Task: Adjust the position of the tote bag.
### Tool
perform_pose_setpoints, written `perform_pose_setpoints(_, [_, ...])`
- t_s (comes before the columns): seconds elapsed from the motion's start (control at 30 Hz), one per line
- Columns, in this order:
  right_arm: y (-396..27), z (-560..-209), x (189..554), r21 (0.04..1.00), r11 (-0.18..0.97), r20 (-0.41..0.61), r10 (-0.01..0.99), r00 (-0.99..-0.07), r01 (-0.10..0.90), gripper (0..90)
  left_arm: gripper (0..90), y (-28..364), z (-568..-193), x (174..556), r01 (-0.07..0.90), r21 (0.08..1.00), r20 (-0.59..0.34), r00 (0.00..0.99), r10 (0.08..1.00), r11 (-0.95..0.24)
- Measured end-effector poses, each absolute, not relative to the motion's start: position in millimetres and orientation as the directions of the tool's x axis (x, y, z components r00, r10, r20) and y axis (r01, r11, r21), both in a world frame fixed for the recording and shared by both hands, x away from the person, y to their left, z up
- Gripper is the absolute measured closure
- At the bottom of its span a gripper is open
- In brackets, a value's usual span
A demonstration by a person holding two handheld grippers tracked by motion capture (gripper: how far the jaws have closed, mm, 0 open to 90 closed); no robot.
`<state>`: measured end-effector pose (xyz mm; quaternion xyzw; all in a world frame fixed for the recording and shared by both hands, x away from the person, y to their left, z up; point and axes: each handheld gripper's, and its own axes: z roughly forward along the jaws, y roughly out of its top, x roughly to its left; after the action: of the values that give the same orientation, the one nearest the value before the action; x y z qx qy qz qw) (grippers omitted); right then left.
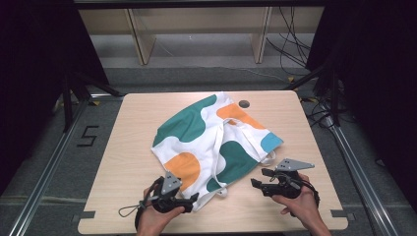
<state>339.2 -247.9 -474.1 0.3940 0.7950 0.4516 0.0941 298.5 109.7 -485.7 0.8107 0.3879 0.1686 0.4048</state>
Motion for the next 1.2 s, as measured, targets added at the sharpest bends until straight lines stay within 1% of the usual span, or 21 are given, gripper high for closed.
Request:
perform_pose_setpoints(0.03, [-247, -474, 338, 0.785, 0.264, 0.230, 0.715, -0.660, 0.560, 37.6, 19.6, 103, -487, 296, 0.477, 0.795, -0.035, 0.653, 0.757, -0.375])
perform_pose_setpoints(0.07, [-249, -475, 340, 0.792, 0.280, 0.206, 0.713, -0.670, 0.542, 37.4, 19.8, 98, -488, 295, 0.465, 0.791, -0.008, 0.658, 0.753, -0.398])
perform_pose_setpoints(0.1, [-249, -475, 338, 0.783, 0.265, 0.228, 0.720, -0.655, 0.563, 37.3, 20.7, 95, -487, 293, 0.449, 0.770, 0.036, 0.678, 0.734, -0.453])
perform_pose_setpoints(0.17, [-249, -476, 338, 0.783, 0.270, 0.222, 0.720, -0.658, 0.560, 37.3, 23.7, 87, -490, 292, 0.419, 0.750, 0.102, 0.691, 0.715, -0.512])
perform_pose_setpoints(0.27, [-249, -476, 338, 0.780, 0.268, 0.229, 0.719, -0.657, 0.565, 37.1, 24.2, 80, -493, 292, 0.419, 0.736, 0.127, 0.686, 0.717, -0.532])
perform_pose_setpoints(0.3, [-248, -476, 338, 0.777, 0.267, 0.234, 0.718, -0.655, 0.570, 37.1, 25.8, 80, -494, 295, 0.370, 0.726, 0.189, 0.703, 0.686, -0.580])
perform_pose_setpoints(0.33, [-250, -476, 340, 0.790, 0.293, 0.196, 0.713, -0.674, 0.539, 37.0, 29.4, 78, -496, 296, 0.364, 0.722, 0.204, 0.699, 0.685, -0.588])
perform_pose_setpoints(0.4, [-249, -477, 340, 0.779, 0.294, 0.213, 0.707, -0.675, 0.554, 36.8, 39.3, 77, -499, 299, 0.350, 0.715, 0.212, 0.716, 0.665, -0.605])
perform_pose_setpoints(0.47, [-249, -478, 341, 0.786, 0.303, 0.196, 0.705, -0.682, 0.539, 36.2, 46.2, 79, -503, 301, 0.358, 0.711, 0.184, 0.736, 0.652, -0.605])
perform_pose_setpoints(0.6, [-249, -478, 341, 0.780, 0.307, 0.199, 0.704, -0.682, 0.545, 35.8, 66.3, 90, -502, 302, 0.343, 0.706, 0.194, 0.748, 0.635, -0.620])
perform_pose_setpoints(0.67, [-252, -477, 341, 0.791, 0.309, 0.174, 0.714, -0.678, 0.528, 35.8, 72.5, 102, -501, 303, 0.352, 0.700, 0.198, 0.740, 0.643, -0.621])
perform_pose_setpoints(0.7, [-252, -475, 338, 0.767, 0.278, 0.219, 0.735, -0.642, 0.579, 35.8, 73.9, 108, -502, 304, 0.355, 0.717, 0.182, 0.736, 0.652, -0.600])
perform_pose_setpoints(0.77, [-258, -475, 342, 0.795, 0.280, 0.191, 0.727, -0.660, 0.539, 35.7, 75.7, 125, -499, 308, 0.371, 0.716, 0.170, 0.728, 0.664, -0.591])
perform_pose_setpoints(0.8, [-259, -473, 340, 0.786, 0.265, 0.207, 0.738, -0.642, 0.559, 35.8, 76.7, 132, -498, 309, 0.380, 0.734, 0.158, 0.712, 0.685, -0.564])
perform_pose_setpoints(0.83, [-263, -473, 341, 0.790, 0.260, 0.200, 0.746, -0.635, 0.555, 35.8, 78.1, 139, -495, 310, 0.376, 0.730, 0.170, 0.709, 0.684, -0.571])
perform_pose_setpoints(0.93, [-273, -473, 346, 0.818, 0.281, 0.118, 0.773, -0.624, 0.502, 35.7, 79.9, 153, -489, 310, 0.380, 0.757, 0.164, 0.677, 0.717, -0.532])
perform_pose_setpoints(0.97, [-274, -473, 345, 0.810, 0.265, 0.127, 0.791, -0.598, 0.522, 35.6, 80.1, 156, -488, 310, 0.383, 0.762, 0.158, 0.671, 0.724, -0.522])
perform_pose_setpoints(1.07, [-281, -475, 352, 0.808, 0.293, 0.073, 0.811, -0.580, 0.512, 34.6, 80.0, 165, -484, 313, 0.373, 0.800, 0.124, 0.664, 0.738, -0.470])
perform_pose_setpoints(1.1, [-282, -476, 354, 0.807, 0.306, 0.047, 0.820, -0.571, 0.506, 34.6, 80.1, 167, -484, 313, 0.395, 0.811, 0.084, 0.652, 0.753, -0.432])
perform_pose_setpoints(1.17, [-284, -479, 359, 0.790, 0.318, 0.048, 0.821, -0.569, 0.525, 33.6, 80.1, 168, -483, 314, 0.379, 0.823, 0.093, 0.647, 0.757, -0.424])
perform_pose_setpoints(1.2, [-284, -480, 361, 0.780, 0.336, 0.019, 0.830, -0.557, 0.527, 31.9, 80.1, 169, -482, 314, 0.380, 0.830, 0.078, 0.646, 0.760, -0.409])
